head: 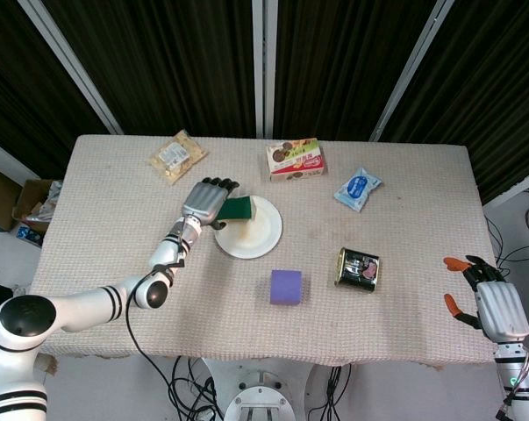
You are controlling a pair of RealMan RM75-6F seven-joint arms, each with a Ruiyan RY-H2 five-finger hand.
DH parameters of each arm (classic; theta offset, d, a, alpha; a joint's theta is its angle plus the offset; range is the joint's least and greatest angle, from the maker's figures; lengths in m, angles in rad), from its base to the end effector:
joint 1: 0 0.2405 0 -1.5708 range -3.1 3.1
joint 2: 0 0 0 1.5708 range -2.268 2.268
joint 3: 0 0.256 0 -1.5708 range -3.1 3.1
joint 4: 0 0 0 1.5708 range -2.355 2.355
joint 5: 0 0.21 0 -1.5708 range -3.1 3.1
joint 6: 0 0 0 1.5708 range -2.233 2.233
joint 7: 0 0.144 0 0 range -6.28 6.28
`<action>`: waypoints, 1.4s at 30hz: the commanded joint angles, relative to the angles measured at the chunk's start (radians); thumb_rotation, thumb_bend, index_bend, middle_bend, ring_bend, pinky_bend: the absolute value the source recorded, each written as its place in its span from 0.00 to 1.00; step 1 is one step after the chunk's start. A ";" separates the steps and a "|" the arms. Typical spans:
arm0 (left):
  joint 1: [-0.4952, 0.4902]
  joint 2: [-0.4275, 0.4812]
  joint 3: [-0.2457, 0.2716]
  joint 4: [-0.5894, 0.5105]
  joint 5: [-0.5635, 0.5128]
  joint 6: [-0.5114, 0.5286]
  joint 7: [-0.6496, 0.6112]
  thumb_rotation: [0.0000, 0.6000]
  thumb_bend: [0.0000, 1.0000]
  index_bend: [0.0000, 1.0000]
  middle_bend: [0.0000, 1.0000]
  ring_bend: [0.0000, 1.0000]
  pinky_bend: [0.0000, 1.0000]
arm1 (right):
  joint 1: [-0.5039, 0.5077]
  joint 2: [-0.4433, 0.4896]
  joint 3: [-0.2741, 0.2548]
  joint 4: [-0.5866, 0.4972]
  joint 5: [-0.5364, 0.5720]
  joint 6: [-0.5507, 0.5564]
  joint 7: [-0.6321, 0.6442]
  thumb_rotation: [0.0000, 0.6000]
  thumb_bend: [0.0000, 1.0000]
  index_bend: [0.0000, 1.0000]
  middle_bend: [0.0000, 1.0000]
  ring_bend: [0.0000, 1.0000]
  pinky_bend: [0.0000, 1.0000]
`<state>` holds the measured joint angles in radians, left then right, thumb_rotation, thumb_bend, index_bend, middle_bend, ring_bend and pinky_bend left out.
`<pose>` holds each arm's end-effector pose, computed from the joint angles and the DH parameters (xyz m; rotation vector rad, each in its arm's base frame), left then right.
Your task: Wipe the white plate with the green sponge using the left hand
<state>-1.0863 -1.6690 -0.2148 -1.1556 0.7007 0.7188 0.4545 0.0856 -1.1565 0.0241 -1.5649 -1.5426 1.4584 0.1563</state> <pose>-0.0955 0.4297 -0.0456 -1.9000 -0.9672 -0.7439 -0.3150 -0.1760 0.1419 1.3943 -1.0414 1.0024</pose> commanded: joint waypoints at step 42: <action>-0.144 -0.147 -0.033 0.210 -0.252 -0.049 0.149 1.00 0.29 0.52 0.55 0.42 0.37 | -0.017 -0.002 0.001 0.035 0.017 -0.001 0.031 1.00 0.26 0.25 0.30 0.16 0.24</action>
<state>-1.2358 -1.8166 -0.2428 -0.9444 0.4353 0.6680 0.6163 0.0687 -1.1584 0.0247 -1.5298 -1.5253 1.4569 0.1876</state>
